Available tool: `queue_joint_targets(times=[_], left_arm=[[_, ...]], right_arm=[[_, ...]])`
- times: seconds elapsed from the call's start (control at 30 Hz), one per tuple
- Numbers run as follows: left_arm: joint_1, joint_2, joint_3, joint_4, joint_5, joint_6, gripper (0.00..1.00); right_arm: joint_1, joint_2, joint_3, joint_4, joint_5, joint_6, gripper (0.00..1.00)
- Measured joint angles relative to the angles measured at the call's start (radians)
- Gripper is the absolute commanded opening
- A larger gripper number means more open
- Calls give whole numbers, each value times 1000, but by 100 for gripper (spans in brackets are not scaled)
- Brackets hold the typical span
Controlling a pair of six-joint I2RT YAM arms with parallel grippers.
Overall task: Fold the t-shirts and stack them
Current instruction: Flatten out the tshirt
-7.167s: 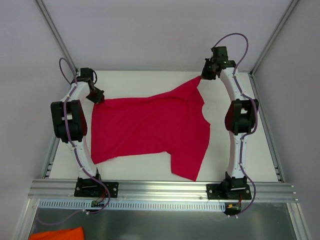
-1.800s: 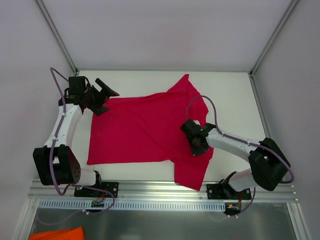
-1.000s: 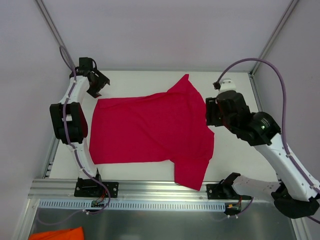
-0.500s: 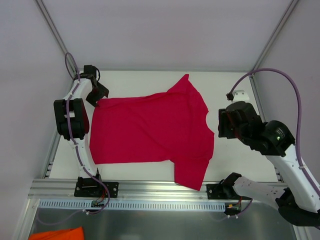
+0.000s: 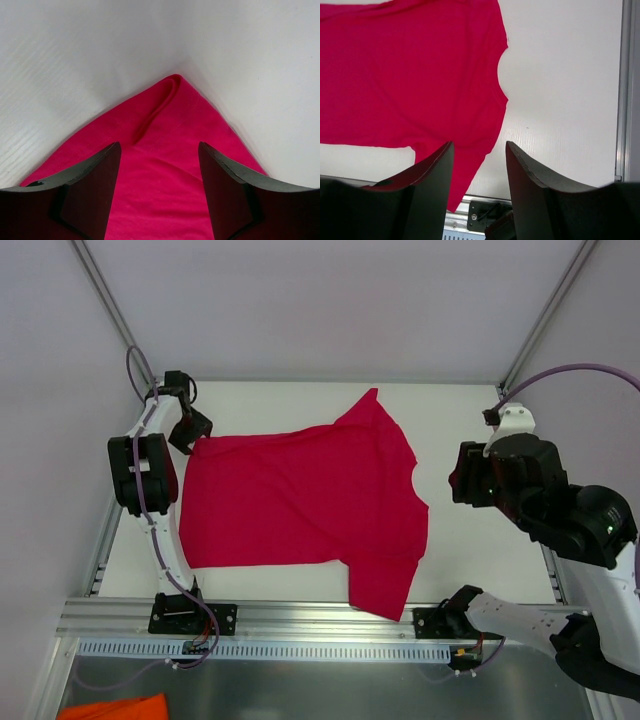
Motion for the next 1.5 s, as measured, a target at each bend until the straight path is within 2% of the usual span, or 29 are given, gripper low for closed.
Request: queue_joint_targets(times=[0.17,0.33,0.63,0.73,0.77,0.8,0.83,0.97,1.2,1.33,1.37,1.47,1.5], left_arm=[[0,50,60,-21,-6,5,57],[4,76,83,-19,-4,22,45],[11,96,47,0,36,24,46],[11,88,26,17,46,23,31],[11,88,20,20,46,25,18],[11,85,16,21,47,23,12],[13,85,12,24,52,22,0],[17,77,-2,46,66,21,0],[17,67,-16,56,68,21,2],[18,66,-16,52,73,24,23],[18,64,-16,50,74,23,24],[18,60,-13,39,74,25,39],[18,58,-11,35,74,28,37]], right_arm=[[0,12,47,3,22,-11,50],[0,48,55,18,26,-24,51],[0,80,46,29,52,-43,51],[0,80,46,29,60,-49,51],[0,80,46,29,64,-51,51],[0,80,46,28,67,-51,51],[0,80,46,29,70,-51,51],[0,78,37,30,74,-51,51],[0,74,-83,72,42,-48,50],[0,85,-120,90,23,-49,50],[0,89,-124,95,21,-50,50],[0,93,-141,117,19,-52,49],[0,94,-150,127,16,-52,49]])
